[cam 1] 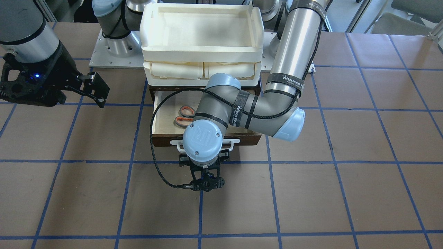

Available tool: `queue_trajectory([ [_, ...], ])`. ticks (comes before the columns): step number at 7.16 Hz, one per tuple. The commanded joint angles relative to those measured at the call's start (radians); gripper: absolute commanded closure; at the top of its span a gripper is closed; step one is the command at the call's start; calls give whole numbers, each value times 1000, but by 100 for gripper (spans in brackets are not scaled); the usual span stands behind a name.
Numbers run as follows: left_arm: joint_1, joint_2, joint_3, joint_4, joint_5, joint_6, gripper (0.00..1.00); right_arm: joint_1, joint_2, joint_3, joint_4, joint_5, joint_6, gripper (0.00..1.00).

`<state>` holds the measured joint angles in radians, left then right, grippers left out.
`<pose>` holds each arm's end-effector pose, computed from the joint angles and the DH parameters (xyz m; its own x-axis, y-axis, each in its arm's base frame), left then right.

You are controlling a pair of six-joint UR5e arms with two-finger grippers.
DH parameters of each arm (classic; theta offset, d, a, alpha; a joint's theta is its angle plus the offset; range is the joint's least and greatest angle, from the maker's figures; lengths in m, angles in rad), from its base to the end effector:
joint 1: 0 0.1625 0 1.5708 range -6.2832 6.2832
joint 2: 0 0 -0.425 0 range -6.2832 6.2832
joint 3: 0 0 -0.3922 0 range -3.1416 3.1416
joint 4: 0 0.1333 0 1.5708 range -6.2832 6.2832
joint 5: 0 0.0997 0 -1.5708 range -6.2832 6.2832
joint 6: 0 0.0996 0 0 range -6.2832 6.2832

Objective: Put scissors in drawer and close it
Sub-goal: 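Push the drawer front with the left gripper away from the robot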

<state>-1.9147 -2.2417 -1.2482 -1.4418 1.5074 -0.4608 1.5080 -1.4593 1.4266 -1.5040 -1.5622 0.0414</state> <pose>-0.3703 -0.6200 0.2428 -0.9921 -0.1188 -0.0414 -0.1251 0.9669 0.2224 0.1003 -0.5429 0.4947 -0.9945 0.1043 -0.0072 0.1040 0.9940 0.0344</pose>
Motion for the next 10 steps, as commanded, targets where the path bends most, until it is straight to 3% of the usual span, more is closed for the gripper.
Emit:
queue_trajectory([
  [1, -4, 36, -7, -41, -45, -25, 0, 0, -1, 0, -1, 1, 0, 0],
  [7, -20, 198, -226, -60, -67, -12, 0, 0, -9, 0, 1, -6, 2, 0],
  [10, -68, 244, -261, -89, -65, -13, 0, 0, -9, 0, 1, -6, 0, 0],
])
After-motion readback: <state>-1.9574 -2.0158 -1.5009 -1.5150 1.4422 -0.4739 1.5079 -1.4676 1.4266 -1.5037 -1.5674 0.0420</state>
